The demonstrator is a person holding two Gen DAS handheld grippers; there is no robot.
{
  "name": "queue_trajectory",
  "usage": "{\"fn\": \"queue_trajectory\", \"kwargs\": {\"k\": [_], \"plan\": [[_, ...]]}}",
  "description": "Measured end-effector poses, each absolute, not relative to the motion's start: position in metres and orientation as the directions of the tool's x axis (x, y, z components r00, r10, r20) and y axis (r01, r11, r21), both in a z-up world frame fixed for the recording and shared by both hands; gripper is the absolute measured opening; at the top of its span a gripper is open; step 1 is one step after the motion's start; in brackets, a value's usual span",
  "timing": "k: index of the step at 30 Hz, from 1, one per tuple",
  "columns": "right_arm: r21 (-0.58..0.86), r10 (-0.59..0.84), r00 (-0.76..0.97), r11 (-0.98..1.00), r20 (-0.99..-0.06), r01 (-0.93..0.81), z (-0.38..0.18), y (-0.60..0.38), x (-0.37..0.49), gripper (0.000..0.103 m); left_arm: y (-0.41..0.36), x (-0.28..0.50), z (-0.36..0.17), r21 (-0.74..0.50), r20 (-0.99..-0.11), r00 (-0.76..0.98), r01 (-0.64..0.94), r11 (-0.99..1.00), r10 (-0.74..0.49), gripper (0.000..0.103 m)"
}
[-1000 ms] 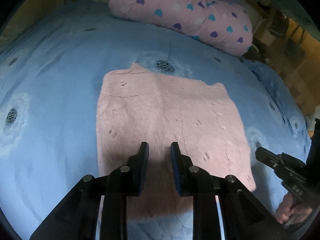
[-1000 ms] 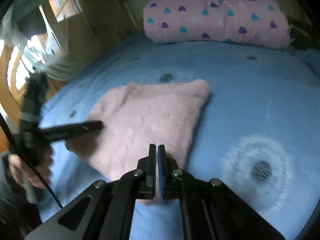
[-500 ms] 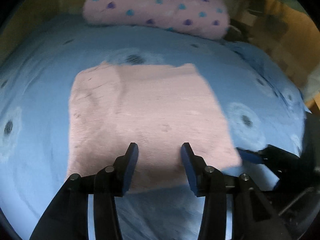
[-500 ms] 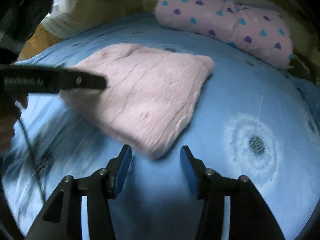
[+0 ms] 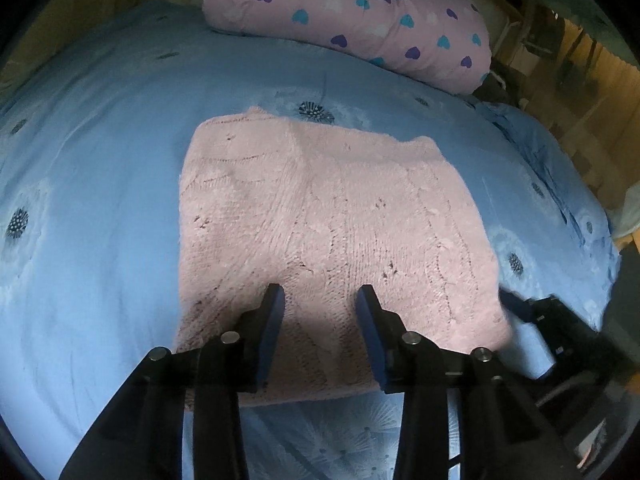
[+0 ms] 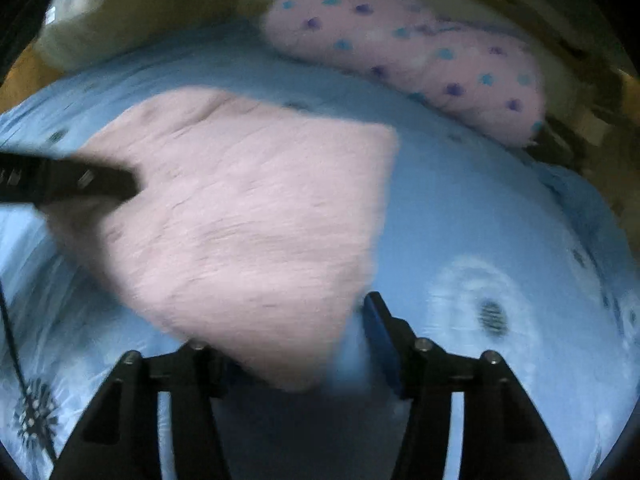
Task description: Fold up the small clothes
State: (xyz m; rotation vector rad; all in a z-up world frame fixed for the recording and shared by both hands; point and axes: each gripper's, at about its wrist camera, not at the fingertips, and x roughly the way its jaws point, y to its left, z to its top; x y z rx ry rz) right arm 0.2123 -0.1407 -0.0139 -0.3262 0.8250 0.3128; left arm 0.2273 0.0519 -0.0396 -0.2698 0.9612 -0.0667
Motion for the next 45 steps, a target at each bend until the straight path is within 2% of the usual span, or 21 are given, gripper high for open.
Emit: {"fn": "queue_trajectory", "kwargs": {"k": [3,7,11,13,15,20,23,25,27,28,29,30,31,37,41,45], "plan": [[-0.097,0.159,0.633,0.932,-0.758,-0.349,-0.01,-0.168,0.218,0.05,0.055,0.224,-0.044,-0.269,-0.801,0.569,-0.066,0.961,-0.186,0.023],[-0.142,0.137,0.609,0.911,-0.782,-0.388,-0.019,-0.177,0.209,0.05,0.062,0.22,-0.049,-0.286,-0.803,0.564,-0.077,0.955,-0.195,0.015],[-0.131,0.136,0.603,0.916,-0.786,-0.378,-0.018,-0.193,0.198,0.05,0.066,0.217,-0.05,-0.305,-0.8,0.562,-0.083,0.949,-0.208,0.013],[-0.09,0.168,0.584,0.918,-0.794,-0.386,-0.017,-0.199,0.197,0.05,0.061,0.216,-0.048,-0.277,-0.803,0.565,-0.072,0.958,-0.19,0.013],[0.002,0.265,0.528,0.895,-0.807,-0.447,-0.016,-0.204,0.195,0.05,0.056,0.213,-0.044,-0.244,-0.804,0.571,-0.058,0.968,-0.168,0.013],[0.067,0.3,0.491,0.897,-0.818,-0.437,-0.008,-0.223,0.196,0.05,0.05,0.194,-0.019,-0.25,-0.771,0.605,0.0,0.968,-0.199,0.015],[0.121,0.351,0.547,0.904,-0.76,-0.411,0.014,-0.235,0.204,0.05,0.055,0.186,0.005,-0.27,-0.719,0.663,0.01,0.963,-0.209,0.023],[0.143,0.392,0.579,0.892,-0.715,-0.428,0.028,-0.231,0.214,0.05,0.057,0.19,0.018,-0.244,-0.685,0.708,-0.001,0.97,-0.171,0.025],[0.164,0.438,0.577,0.87,-0.689,-0.464,0.035,-0.218,0.227,0.04,0.057,0.203,0.018,-0.208,-0.676,0.725,-0.016,0.978,-0.132,0.025],[0.175,0.463,0.562,0.854,-0.685,-0.491,0.037,-0.207,0.235,0.02,0.057,0.209,0.015,-0.2,-0.679,0.724,-0.024,0.98,-0.121,0.025],[0.178,0.478,0.545,0.84,-0.689,-0.512,0.037,-0.196,0.244,0.006,0.057,0.216,0.01,-0.195,-0.683,0.722,-0.034,0.98,-0.112,0.021],[0.174,0.485,0.531,0.83,-0.695,-0.531,0.036,-0.185,0.252,0.005,0.059,0.222,0.004,-0.196,-0.687,0.719,-0.045,0.98,-0.104,0.009],[0.16,0.489,0.53,0.82,-0.693,-0.549,0.035,-0.174,0.257,0.004,0.061,0.228,-0.003,-0.189,-0.699,0.709,-0.06,0.98,-0.092,0.005],[0.188,0.503,0.471,0.801,-0.725,-0.568,0.005,-0.144,0.273,0.0,0.077,0.242,-0.043,-0.165,-0.778,0.625,-0.117,0.979,-0.057,0.004],[0.178,0.477,0.436,0.804,-0.763,-0.567,-0.017,-0.135,0.276,0.0,0.085,0.241,-0.049,-0.208,-0.789,0.608,-0.124,0.97,-0.092,0.004],[0.275,0.531,0.404,0.796,-0.745,-0.539,-0.018,-0.144,0.283,0.0,0.084,0.235,-0.047,-0.212,-0.784,0.613,-0.118,0.97,-0.097,0.004]]}}
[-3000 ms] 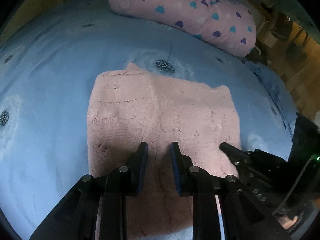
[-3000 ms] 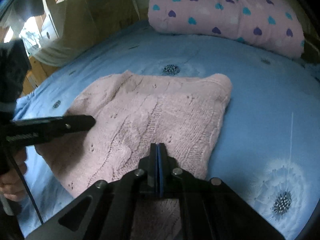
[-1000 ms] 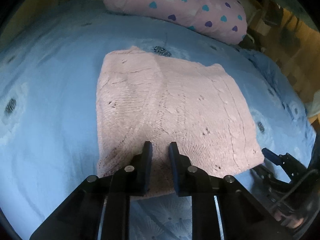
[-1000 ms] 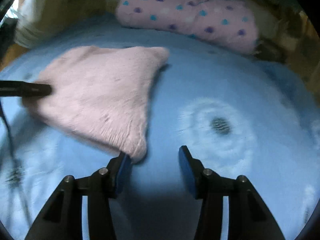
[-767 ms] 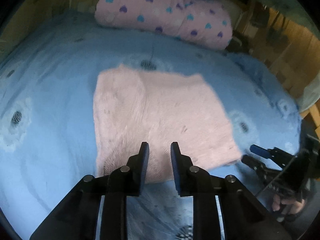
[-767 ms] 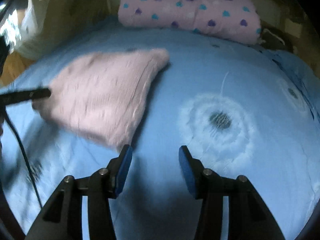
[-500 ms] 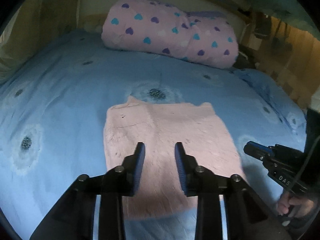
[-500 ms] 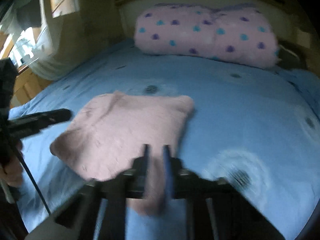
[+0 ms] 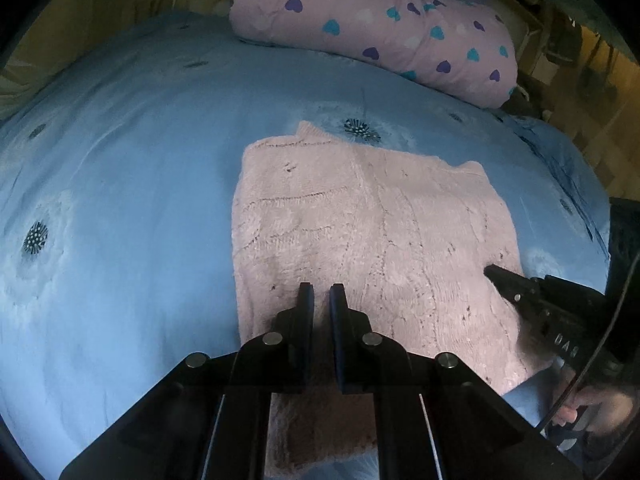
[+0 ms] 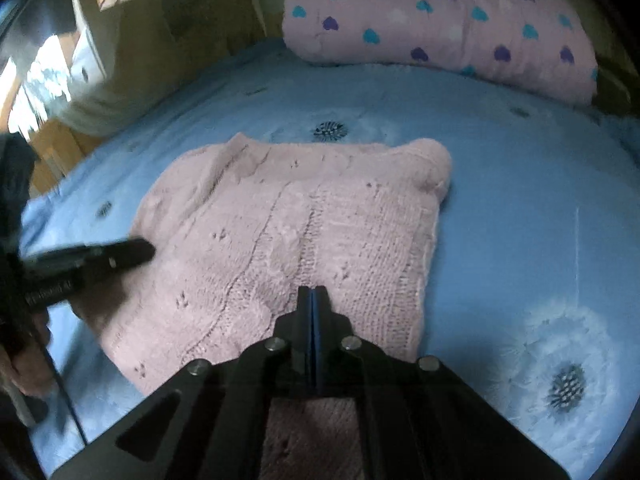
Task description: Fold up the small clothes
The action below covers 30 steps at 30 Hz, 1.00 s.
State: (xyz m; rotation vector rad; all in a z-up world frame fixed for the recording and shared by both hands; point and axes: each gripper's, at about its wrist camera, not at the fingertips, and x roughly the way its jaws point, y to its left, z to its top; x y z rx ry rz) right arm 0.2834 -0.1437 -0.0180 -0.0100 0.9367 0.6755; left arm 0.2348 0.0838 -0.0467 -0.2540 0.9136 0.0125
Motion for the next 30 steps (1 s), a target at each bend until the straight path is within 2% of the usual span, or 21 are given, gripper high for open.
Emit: {"fn": "queue_trajectory", "kwargs": {"k": [2,3,4,6,7,8,11,16,19,25,30], "plan": [[0.314,0.562,0.408,0.787,-0.72,-0.531,-0.012,-0.152,0.28,0.0,0.087,0.228,-0.038,-0.231,-0.768,0.629,-0.096,0.968,-0.121,0.004],[0.341,0.571,0.395,0.786,-0.72,-0.515,-0.007,-0.155,0.282,0.001,0.092,0.222,-0.031,-0.257,-0.75,0.645,-0.082,0.963,-0.145,0.007],[0.383,0.588,0.365,0.779,-0.721,-0.497,-0.002,-0.159,0.285,0.008,0.097,0.219,-0.025,-0.281,-0.734,0.659,-0.073,0.957,-0.165,0.012],[0.464,0.636,0.324,0.751,-0.701,-0.47,0.009,-0.168,0.287,0.026,0.111,0.21,-0.013,-0.334,-0.695,0.693,-0.072,0.94,-0.194,0.052],[0.483,0.648,0.348,0.749,-0.678,-0.454,0.017,-0.177,0.286,0.037,0.117,0.208,-0.011,-0.352,-0.683,0.702,-0.073,0.933,-0.203,0.06],[0.477,0.641,0.397,0.761,-0.656,-0.44,0.023,-0.185,0.283,0.043,0.122,0.208,-0.01,-0.368,-0.679,0.702,-0.076,0.927,-0.212,0.067],[0.473,0.633,0.455,0.772,-0.626,-0.424,0.033,-0.2,0.278,0.05,0.131,0.22,-0.027,-0.423,-0.714,0.646,-0.092,0.901,-0.27,0.067],[0.563,0.665,0.312,0.744,-0.679,-0.36,0.003,-0.203,0.295,0.051,0.134,0.237,-0.074,-0.45,-0.792,0.531,-0.176,0.875,-0.301,0.067],[0.578,0.661,0.27,0.746,-0.7,-0.33,-0.011,-0.205,0.3,0.052,0.134,0.236,-0.074,-0.459,-0.785,0.533,-0.158,0.874,-0.316,0.067],[0.589,0.665,0.23,0.741,-0.711,-0.322,-0.027,-0.207,0.307,0.073,0.13,0.243,-0.074,-0.449,-0.772,0.551,-0.119,0.886,-0.317,0.068],[0.681,0.733,0.195,0.678,-0.652,-0.275,-0.04,-0.206,0.317,0.074,0.125,0.254,-0.074,-0.465,-0.757,0.571,-0.13,0.876,-0.317,0.068]]}}
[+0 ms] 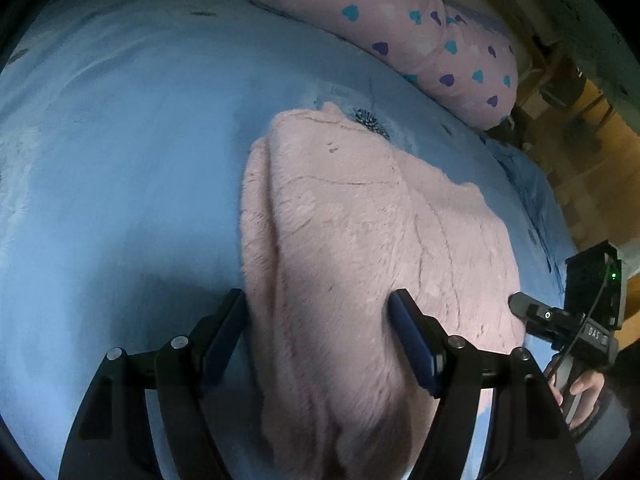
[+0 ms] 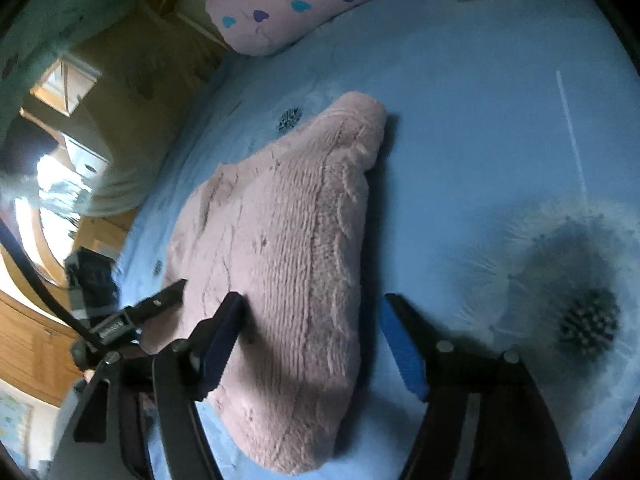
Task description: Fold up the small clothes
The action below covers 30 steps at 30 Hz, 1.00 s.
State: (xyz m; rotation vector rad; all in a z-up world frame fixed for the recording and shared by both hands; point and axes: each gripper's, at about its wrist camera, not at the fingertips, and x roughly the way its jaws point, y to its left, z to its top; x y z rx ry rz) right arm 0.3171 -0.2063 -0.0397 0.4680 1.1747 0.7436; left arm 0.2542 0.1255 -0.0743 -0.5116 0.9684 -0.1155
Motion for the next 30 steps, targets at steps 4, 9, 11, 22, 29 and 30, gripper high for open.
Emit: {"fn": "queue_trajectory", "kwargs": {"k": [4,9,11,22,29,30], "plan": [[0.724,0.771,0.166,0.635,-0.615,-0.269,-0.049,-0.2,0.324,0.073,0.121,0.266,-0.075,-0.477,-0.753,0.562,-0.106,0.873,-0.343,0.068],[0.714,0.77,0.162,0.635,-0.617,-0.296,-0.052,-0.191,0.328,0.072,0.126,0.269,-0.078,-0.499,-0.738,0.575,-0.114,0.859,-0.353,0.051],[0.708,0.765,0.163,0.64,-0.623,-0.297,-0.055,-0.184,0.331,0.061,0.127,0.267,-0.079,-0.531,-0.724,0.578,-0.118,0.839,-0.377,0.038],[0.643,0.731,0.185,0.67,-0.656,-0.371,-0.039,-0.173,0.321,0.044,0.112,0.259,-0.062,-0.459,-0.714,0.626,-0.079,0.885,-0.314,0.023],[0.587,0.71,0.222,0.687,-0.668,-0.428,-0.021,-0.172,0.314,0.043,0.102,0.254,-0.049,-0.397,-0.716,0.654,-0.092,0.913,-0.245,0.021],[0.584,0.71,0.225,0.686,-0.667,-0.433,-0.019,-0.172,0.314,0.043,0.102,0.254,-0.047,-0.398,-0.713,0.657,-0.093,0.913,-0.245,0.021]]}}
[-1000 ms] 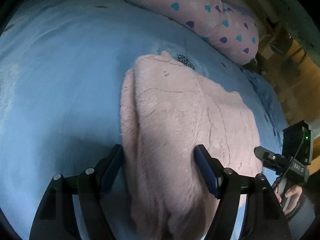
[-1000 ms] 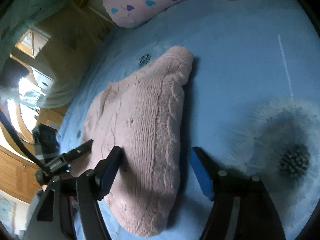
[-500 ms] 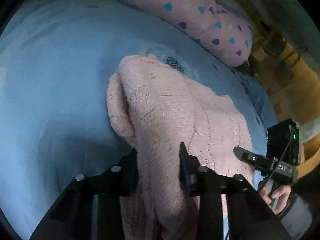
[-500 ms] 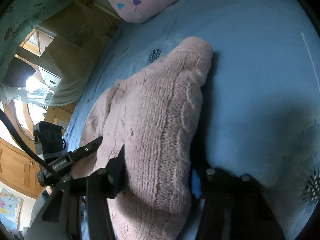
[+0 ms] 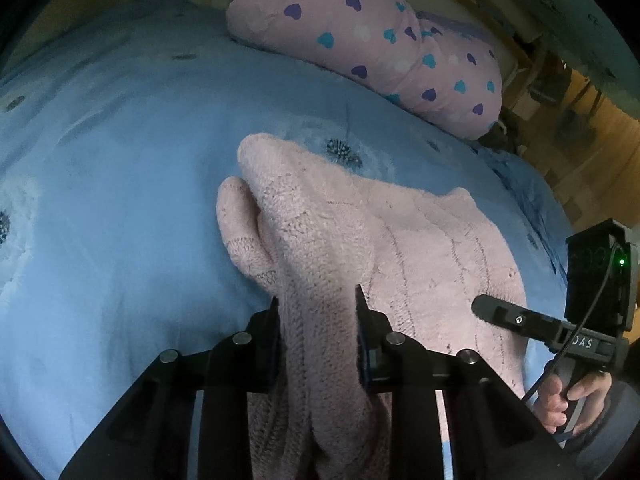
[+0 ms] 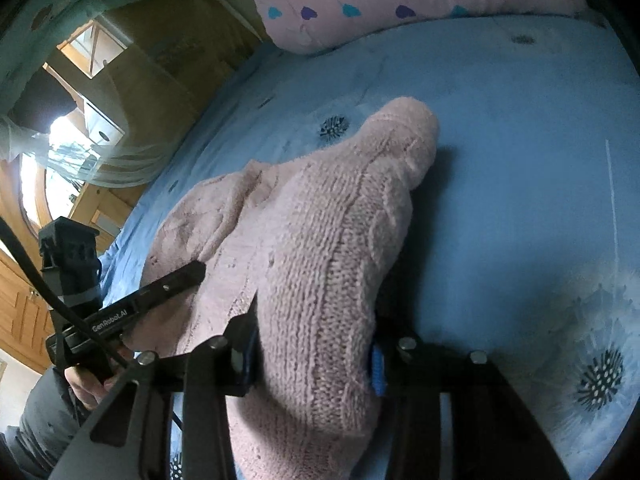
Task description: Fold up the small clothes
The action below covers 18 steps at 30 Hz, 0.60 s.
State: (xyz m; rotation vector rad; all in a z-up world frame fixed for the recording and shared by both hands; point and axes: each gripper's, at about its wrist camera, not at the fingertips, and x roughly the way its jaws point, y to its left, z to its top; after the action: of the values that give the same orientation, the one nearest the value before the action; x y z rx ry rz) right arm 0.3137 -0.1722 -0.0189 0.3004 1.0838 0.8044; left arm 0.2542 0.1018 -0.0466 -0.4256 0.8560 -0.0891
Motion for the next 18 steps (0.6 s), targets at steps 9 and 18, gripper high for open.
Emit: {"fn": "queue_trajectory", "kwargs": {"k": [9,18], "plan": [[0.575,0.719,0.271,0.682,-0.64,-0.451,0.017,-0.189,0.331,0.042,0.071,0.275,-0.019,-0.306,-0.701,0.687,-0.044,0.951,-0.194,0.021],[0.551,0.66,0.379,0.751,-0.649,-0.363,0.029,-0.26,0.394,0.042,0.014,0.353,-0.007,-0.294,-0.655,0.718,0.046,0.955,-0.236,0.021]]}}
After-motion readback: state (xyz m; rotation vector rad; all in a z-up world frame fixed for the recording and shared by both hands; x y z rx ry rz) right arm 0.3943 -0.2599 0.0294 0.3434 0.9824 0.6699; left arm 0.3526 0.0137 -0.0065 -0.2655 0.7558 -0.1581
